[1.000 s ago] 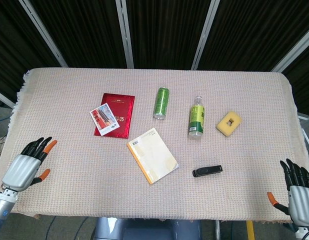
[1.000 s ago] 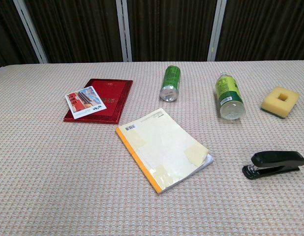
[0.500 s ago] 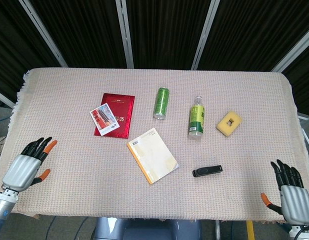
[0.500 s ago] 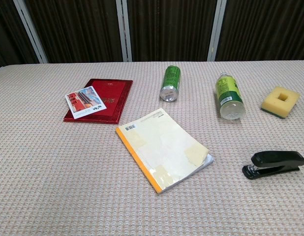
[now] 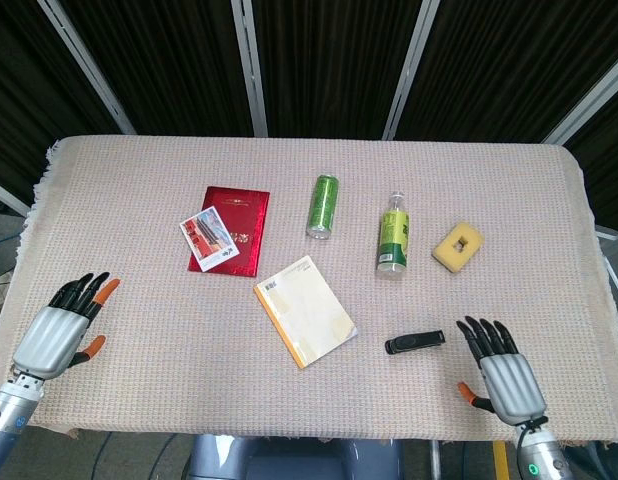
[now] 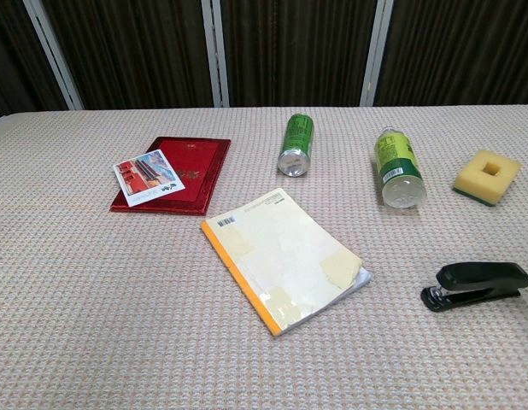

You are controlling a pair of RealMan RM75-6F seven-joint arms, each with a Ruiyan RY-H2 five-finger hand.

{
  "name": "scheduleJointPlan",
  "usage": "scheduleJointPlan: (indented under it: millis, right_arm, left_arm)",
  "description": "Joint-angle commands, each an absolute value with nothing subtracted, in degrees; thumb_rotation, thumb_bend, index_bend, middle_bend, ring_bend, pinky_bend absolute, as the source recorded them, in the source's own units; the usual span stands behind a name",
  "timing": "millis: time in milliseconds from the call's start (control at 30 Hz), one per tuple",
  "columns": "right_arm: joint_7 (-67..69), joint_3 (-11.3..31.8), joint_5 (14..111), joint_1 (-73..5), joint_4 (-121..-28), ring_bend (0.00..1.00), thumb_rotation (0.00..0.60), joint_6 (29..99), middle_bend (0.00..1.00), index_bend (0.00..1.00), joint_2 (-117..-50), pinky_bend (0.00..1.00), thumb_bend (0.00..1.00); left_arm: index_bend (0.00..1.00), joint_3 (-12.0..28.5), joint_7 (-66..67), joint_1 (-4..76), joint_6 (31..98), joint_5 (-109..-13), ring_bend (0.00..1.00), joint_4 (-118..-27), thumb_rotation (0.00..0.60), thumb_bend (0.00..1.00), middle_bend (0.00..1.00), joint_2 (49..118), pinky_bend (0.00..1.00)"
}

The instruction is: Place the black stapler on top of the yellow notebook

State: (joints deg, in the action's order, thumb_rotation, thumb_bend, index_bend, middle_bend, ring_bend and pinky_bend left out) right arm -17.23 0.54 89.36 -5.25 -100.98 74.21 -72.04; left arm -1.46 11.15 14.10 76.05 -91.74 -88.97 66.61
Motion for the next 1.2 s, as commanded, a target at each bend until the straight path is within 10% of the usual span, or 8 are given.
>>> scheduleJointPlan:
  millis: [33,600,1200]
  right_arm:
    - [-18.9,1.9,87.4,-7.4,-100.5,0.00,0.600,71.4,0.08,0.07,-74.2,0.00,0.22]
    - [-20.2,4.4,80.3,-14.5,-92.2,0.09,0.600,63.4,0.15,0.16,-83.9,0.10,0.23]
    - [-15.9,5.4,80.7,-16.6,-83.9,0.33,0.600,66.9,0.37,0.43,-90.3,0.42,0.30]
  left_arm:
    - [0.00,-1.2,11.6,14.5,75.1,-90.8,0.00,-88.6,0.600,0.32,0.00,67.0,0.14]
    - [0.00,-1.1,10.8,15.0,73.1,-88.7,0.00,-87.9,0.600,0.32,0.00,67.0,0.14]
    - [0.00,-1.2,11.0,15.5,72.1,-88.0,0.00,-87.9,0.600,0.32,0.00,67.0,0.14]
